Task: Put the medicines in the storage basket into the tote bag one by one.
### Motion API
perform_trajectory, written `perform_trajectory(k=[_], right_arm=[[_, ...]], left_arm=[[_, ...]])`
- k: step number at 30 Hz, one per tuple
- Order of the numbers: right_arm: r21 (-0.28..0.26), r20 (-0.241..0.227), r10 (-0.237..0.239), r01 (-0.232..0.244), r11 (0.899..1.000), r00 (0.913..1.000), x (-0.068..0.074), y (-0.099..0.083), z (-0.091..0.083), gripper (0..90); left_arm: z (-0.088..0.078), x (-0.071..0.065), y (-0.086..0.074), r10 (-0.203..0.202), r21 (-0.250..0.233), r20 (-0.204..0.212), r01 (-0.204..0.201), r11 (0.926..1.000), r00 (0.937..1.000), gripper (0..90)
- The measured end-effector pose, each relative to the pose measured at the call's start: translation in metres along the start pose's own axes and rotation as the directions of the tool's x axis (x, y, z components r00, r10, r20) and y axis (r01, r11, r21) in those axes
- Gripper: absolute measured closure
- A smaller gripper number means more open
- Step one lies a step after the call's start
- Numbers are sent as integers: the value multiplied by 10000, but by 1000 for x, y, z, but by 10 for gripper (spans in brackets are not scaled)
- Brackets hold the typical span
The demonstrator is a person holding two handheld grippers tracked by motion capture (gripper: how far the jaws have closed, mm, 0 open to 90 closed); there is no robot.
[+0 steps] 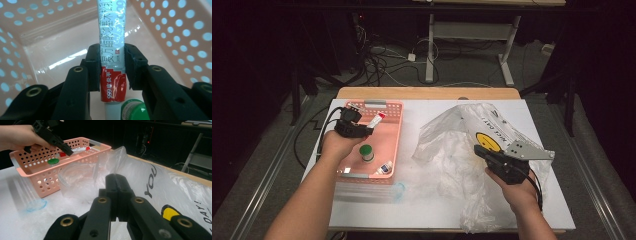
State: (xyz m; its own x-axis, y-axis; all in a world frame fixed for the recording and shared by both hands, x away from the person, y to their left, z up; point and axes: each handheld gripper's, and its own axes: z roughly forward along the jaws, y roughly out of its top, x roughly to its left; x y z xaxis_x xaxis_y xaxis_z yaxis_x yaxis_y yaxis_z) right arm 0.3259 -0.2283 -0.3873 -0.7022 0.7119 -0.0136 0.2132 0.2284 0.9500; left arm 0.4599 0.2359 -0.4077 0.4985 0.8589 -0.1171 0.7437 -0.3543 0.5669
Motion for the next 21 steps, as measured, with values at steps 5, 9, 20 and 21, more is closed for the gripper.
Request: perform_trajectory(k=[5, 9, 20, 21], right_arm=[[-28, -55, 37, -37, 10000, 10000, 0, 0, -1, 900], [-64, -66, 69, -70, 10000, 10000, -1, 1, -2, 900], [-91, -59, 33, -33, 10000, 10000, -1, 1, -2, 900], [-76, -50, 2, -3, 10000, 10000, -1, 1, -2, 900]], left_arm=[[-13, -2, -8, -164, -409, 27, 165, 9990, 9999, 664], [-22, -5, -15, -220, -781, 101, 228, 9967, 9997, 664], [-42, -20, -36, 31, -1462, 4, -30, 9892, 10000, 664], [-43, -23, -37, 104, -1513, -40, -109, 9884, 9999, 664]])
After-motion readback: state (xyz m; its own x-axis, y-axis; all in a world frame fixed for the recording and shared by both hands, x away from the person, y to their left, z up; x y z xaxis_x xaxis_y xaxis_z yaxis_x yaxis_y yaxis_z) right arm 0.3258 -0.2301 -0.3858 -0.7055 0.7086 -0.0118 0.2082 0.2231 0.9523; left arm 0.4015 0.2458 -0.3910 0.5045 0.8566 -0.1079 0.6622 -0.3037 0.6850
